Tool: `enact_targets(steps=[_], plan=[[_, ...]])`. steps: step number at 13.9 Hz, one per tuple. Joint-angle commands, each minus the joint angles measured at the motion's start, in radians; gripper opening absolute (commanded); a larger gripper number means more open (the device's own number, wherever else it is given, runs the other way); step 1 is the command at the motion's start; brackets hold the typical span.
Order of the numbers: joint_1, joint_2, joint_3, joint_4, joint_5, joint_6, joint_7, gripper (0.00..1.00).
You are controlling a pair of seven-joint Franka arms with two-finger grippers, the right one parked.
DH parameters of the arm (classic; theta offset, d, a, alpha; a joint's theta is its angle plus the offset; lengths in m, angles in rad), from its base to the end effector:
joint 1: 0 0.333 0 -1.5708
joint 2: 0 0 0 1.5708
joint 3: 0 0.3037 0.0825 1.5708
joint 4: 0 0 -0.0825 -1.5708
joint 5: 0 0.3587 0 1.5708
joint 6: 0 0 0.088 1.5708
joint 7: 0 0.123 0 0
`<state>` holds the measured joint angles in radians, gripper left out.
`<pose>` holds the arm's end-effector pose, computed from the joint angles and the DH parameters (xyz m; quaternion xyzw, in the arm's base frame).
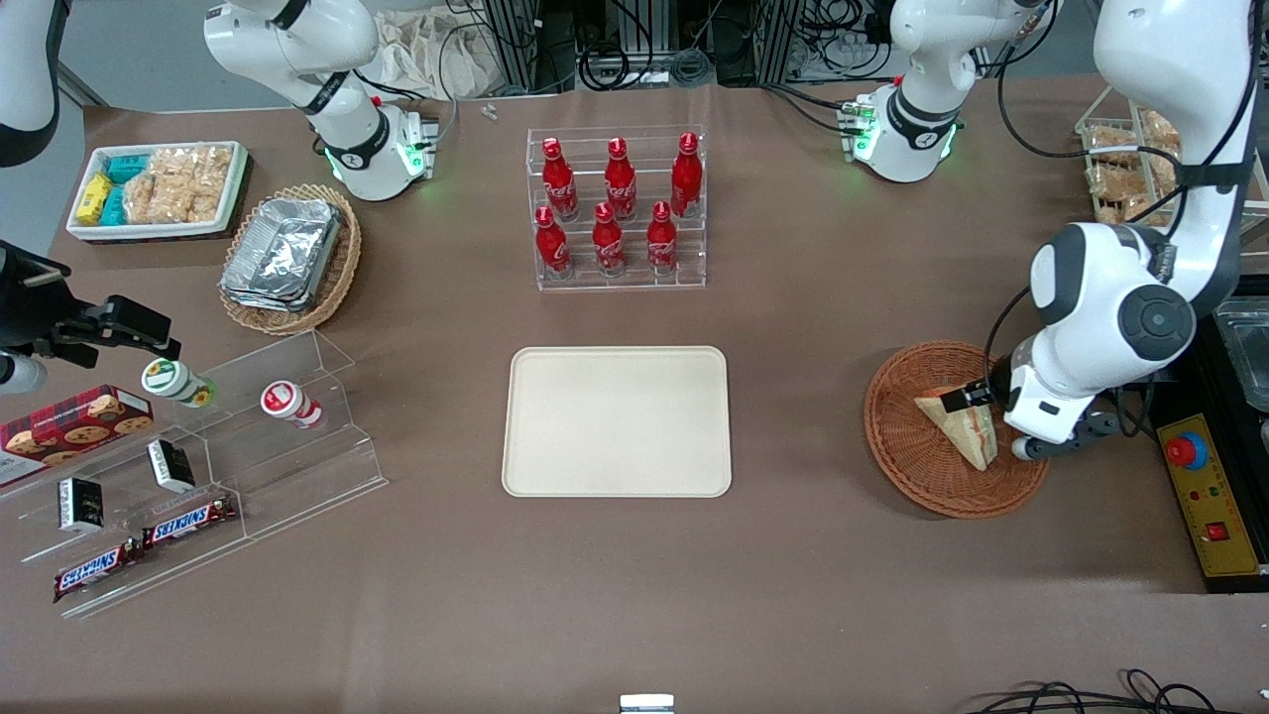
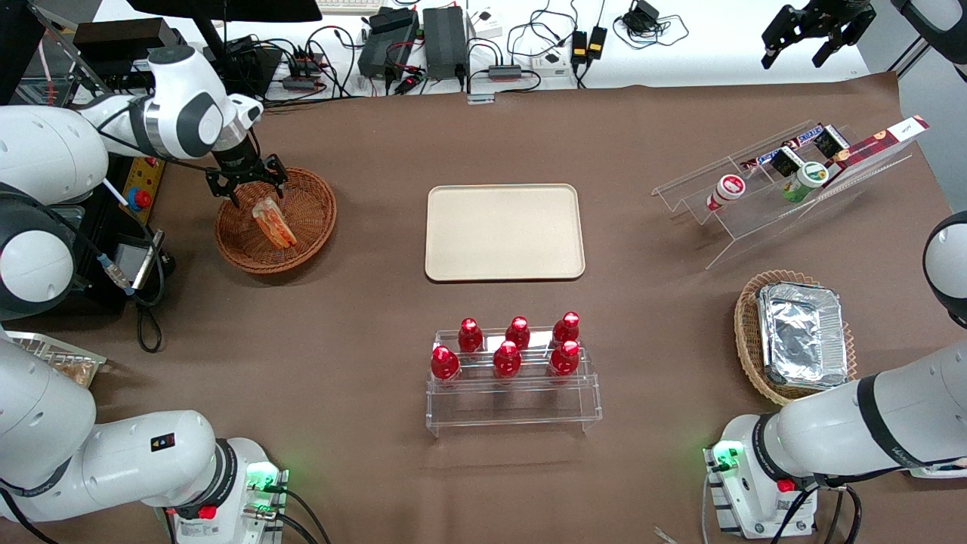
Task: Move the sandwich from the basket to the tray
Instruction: 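Lower the left gripper onto the sandwich and close on it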
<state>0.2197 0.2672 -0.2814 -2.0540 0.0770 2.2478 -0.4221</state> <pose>0.5569 -0.0287 0.2963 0.9869 0.1580 -0.0316 0.0000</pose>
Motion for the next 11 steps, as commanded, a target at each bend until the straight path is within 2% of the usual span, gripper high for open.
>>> enact_targets(steps=[1, 11], plan=[[0.023, -0.016, -0.009, -0.061, 0.015, 0.076, -0.020, 1.00], [0.032, 0.053, -0.010, -0.055, 0.015, 0.153, -0.127, 1.00]])
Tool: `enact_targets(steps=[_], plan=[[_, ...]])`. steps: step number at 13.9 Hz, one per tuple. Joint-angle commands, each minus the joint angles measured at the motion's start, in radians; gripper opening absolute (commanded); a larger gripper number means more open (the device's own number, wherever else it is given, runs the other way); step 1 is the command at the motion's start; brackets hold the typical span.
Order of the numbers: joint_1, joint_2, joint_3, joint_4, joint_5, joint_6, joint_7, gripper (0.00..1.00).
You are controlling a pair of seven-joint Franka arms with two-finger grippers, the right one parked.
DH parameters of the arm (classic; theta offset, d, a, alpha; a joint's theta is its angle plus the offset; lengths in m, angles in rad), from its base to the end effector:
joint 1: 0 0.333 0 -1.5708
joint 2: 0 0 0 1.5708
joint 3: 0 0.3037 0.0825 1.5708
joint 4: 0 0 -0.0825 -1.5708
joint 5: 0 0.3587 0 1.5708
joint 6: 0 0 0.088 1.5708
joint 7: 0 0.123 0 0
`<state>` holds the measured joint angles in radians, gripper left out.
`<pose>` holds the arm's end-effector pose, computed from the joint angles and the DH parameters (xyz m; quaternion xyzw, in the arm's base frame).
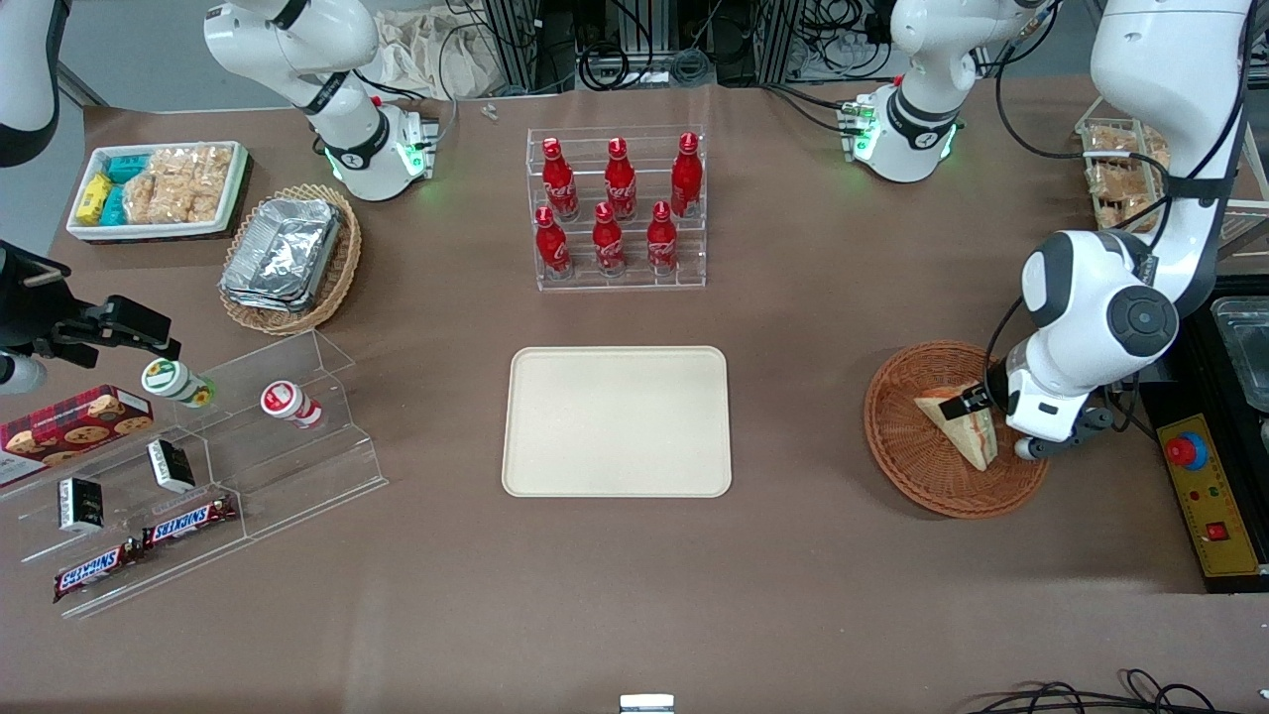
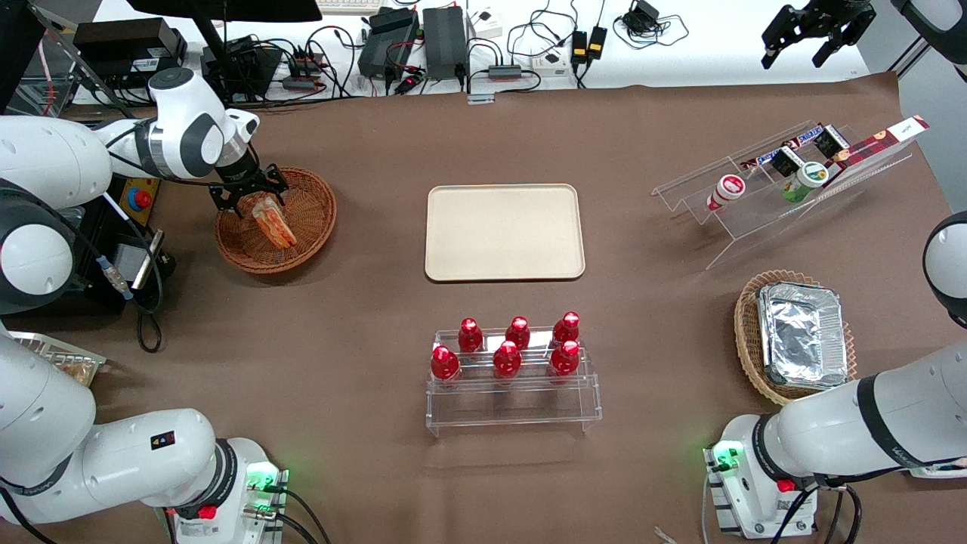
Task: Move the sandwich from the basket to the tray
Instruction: 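Lower the left gripper onto the sandwich and close on it, then lift the sandwich out of the basket with the left gripper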
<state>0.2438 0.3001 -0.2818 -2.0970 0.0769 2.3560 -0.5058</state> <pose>0.5557 -0.0177 0.2706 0.9775 0.2101 -0.0171 0.0102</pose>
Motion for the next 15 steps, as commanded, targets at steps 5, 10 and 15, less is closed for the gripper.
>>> enact_targets(steps=[5, 10, 15], plan=[[0.009, 0.057, -0.008, -0.008, 0.015, 0.071, -0.045, 0.37], [0.009, 0.056, -0.008, -0.006, 0.015, 0.069, -0.045, 0.00], [0.009, 0.016, -0.011, 0.021, 0.015, 0.040, -0.042, 0.00]])
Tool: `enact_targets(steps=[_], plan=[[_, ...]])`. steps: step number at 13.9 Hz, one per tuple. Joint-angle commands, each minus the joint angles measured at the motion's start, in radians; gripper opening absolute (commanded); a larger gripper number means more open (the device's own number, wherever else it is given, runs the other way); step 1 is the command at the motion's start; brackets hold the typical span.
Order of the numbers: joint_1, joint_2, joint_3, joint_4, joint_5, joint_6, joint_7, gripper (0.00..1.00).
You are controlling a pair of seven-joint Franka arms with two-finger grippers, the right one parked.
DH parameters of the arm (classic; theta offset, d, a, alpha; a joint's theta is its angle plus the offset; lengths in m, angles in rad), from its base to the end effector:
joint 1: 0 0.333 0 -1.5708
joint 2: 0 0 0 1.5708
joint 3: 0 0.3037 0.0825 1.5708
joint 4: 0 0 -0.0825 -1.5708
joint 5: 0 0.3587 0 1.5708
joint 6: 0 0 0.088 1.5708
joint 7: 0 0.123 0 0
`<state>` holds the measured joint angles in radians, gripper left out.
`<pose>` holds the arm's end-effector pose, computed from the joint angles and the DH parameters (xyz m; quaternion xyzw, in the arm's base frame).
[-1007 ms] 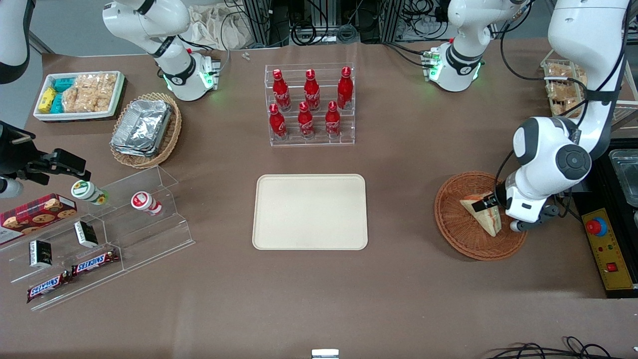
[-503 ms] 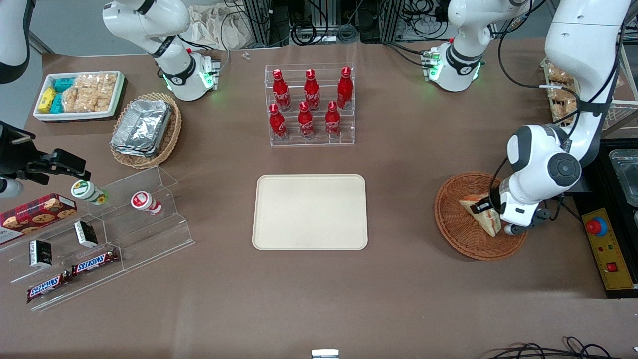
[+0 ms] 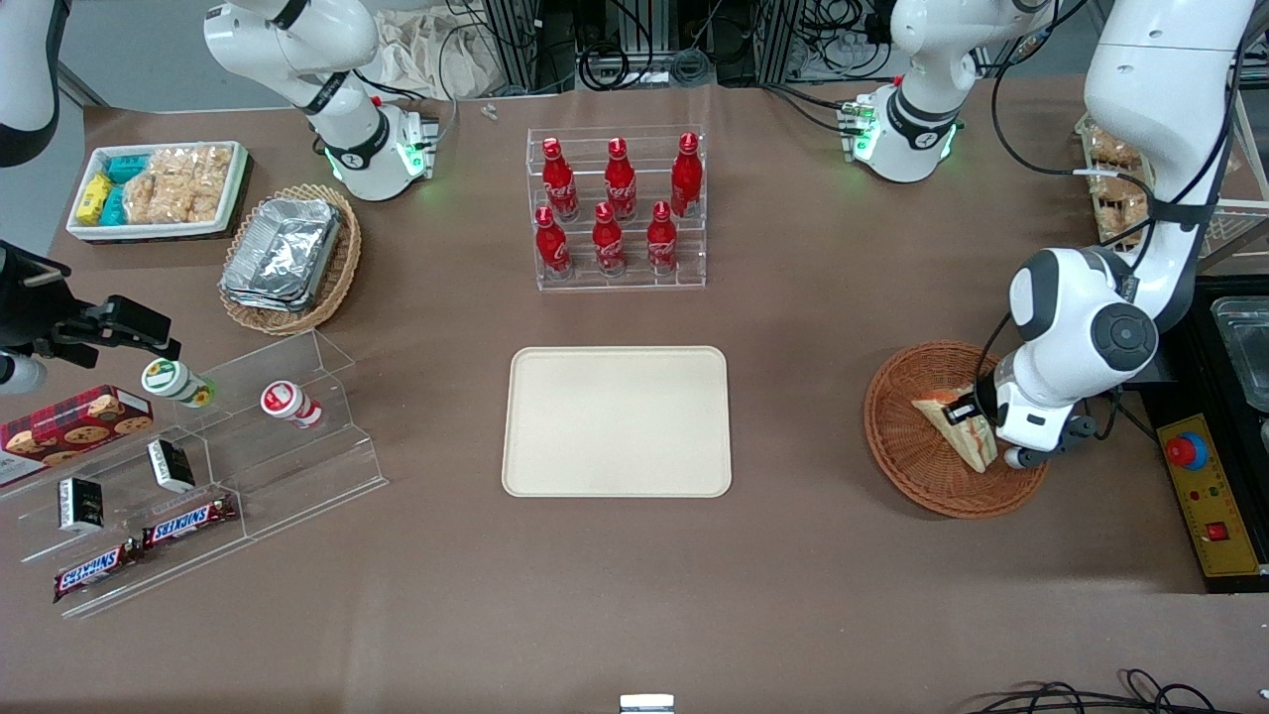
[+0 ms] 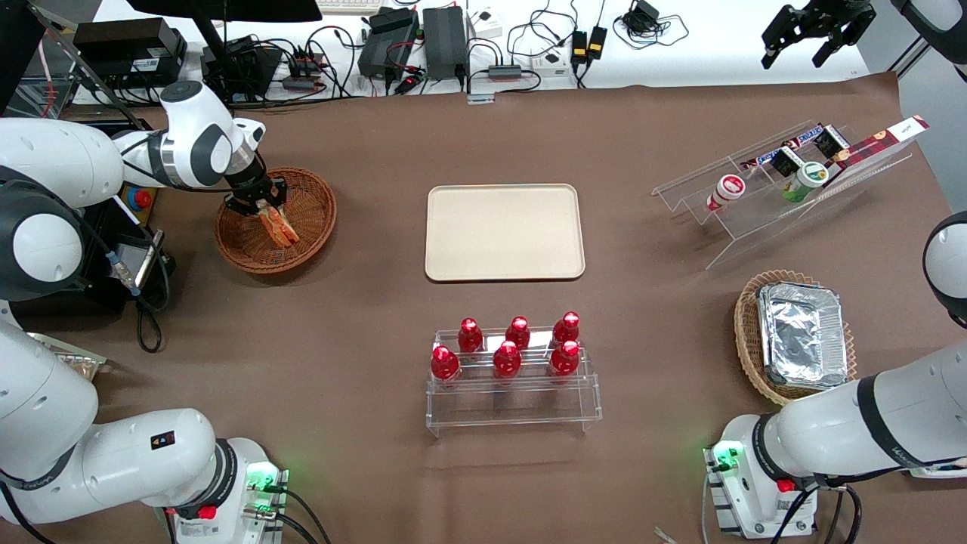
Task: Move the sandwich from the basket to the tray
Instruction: 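Lift the sandwich out of the basket with the left gripper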
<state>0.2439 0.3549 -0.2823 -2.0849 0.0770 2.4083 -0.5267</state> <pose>0.5624 -0.0189 0.2503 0.9749 0.2213 -0.0138 0.0200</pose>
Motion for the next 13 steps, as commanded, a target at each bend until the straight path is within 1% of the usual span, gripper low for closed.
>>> enact_targets(steps=[1, 4, 8, 11, 13], plan=[[0.009, -0.056, -0.012, 0.028, 0.015, -0.058, -0.012, 0.00], [0.009, -0.088, -0.014, 0.129, 0.012, -0.277, 0.037, 0.00], [0.009, -0.143, -0.017, 0.229, -0.006, -0.469, 0.117, 0.00], [-0.002, -0.174, -0.023, 0.331, -0.008, -0.635, 0.160, 0.00], [0.000, -0.189, -0.053, 0.402, -0.009, -0.721, 0.194, 0.00]])
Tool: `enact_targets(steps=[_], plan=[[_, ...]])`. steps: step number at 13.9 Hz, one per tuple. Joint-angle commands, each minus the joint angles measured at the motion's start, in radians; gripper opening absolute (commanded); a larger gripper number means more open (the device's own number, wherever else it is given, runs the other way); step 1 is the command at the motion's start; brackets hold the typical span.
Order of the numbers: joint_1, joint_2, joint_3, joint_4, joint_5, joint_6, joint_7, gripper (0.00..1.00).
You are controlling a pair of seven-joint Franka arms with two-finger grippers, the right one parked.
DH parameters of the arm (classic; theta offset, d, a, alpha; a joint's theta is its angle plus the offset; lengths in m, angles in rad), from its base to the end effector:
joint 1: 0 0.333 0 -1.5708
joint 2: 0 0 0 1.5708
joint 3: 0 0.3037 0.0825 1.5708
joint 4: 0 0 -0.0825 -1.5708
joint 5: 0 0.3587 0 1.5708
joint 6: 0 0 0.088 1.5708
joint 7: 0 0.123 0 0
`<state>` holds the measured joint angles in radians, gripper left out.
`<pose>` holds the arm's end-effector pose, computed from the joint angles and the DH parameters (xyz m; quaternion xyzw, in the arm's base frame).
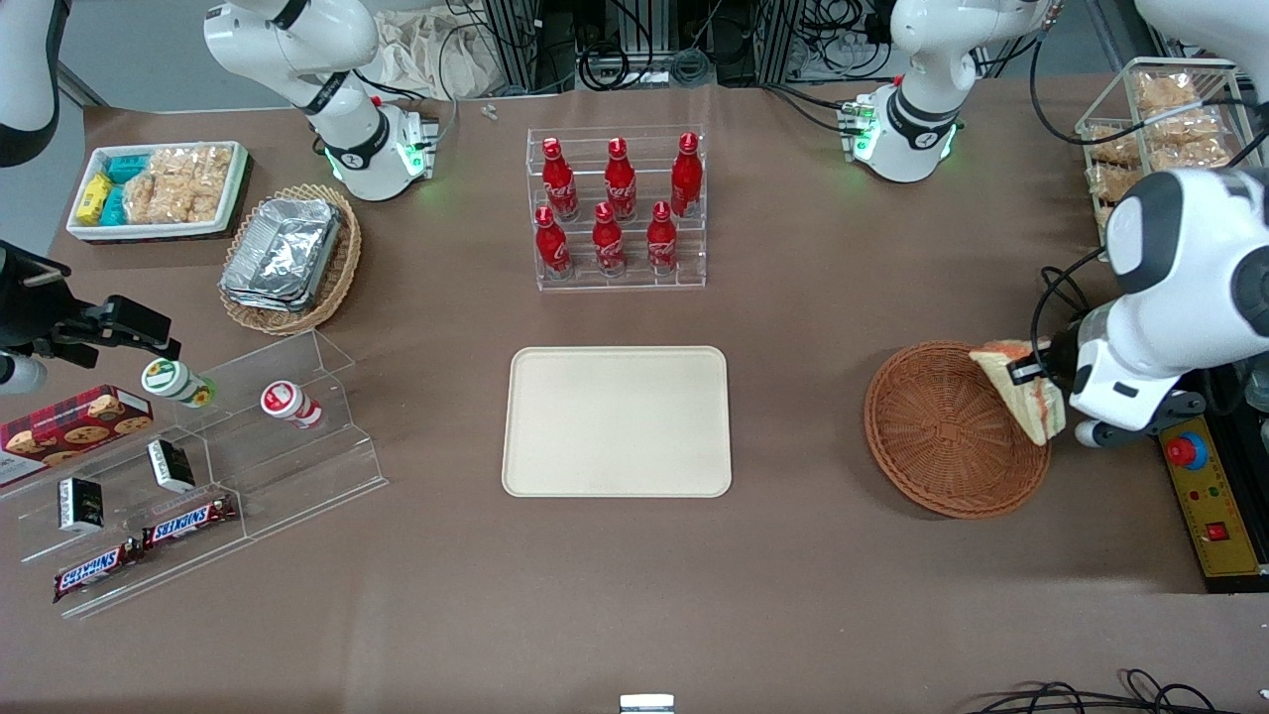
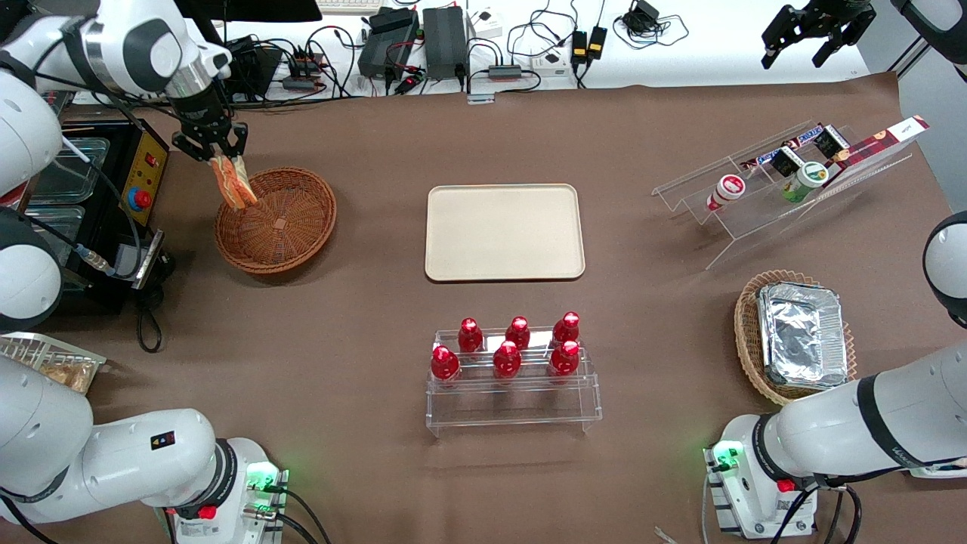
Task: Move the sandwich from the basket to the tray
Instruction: 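Lift the sandwich out of the basket with the left gripper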
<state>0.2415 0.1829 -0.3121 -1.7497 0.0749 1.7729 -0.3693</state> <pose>0.5672 -0.0238 0.4360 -0.9875 -0.1385 0.0716 0.0242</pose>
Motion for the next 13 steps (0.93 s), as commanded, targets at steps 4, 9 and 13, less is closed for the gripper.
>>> enact_targets(steps=[4, 9, 13], plan=[[0.001, -0.032, -0.109, 0.121, -0.096, -0.161, 0.073, 0.00], [-0.001, -0.007, -0.252, 0.099, -0.109, -0.126, 0.043, 0.00], [-0.100, 0.082, -0.291, 0.085, -0.096, 0.002, 0.037, 0.00]])
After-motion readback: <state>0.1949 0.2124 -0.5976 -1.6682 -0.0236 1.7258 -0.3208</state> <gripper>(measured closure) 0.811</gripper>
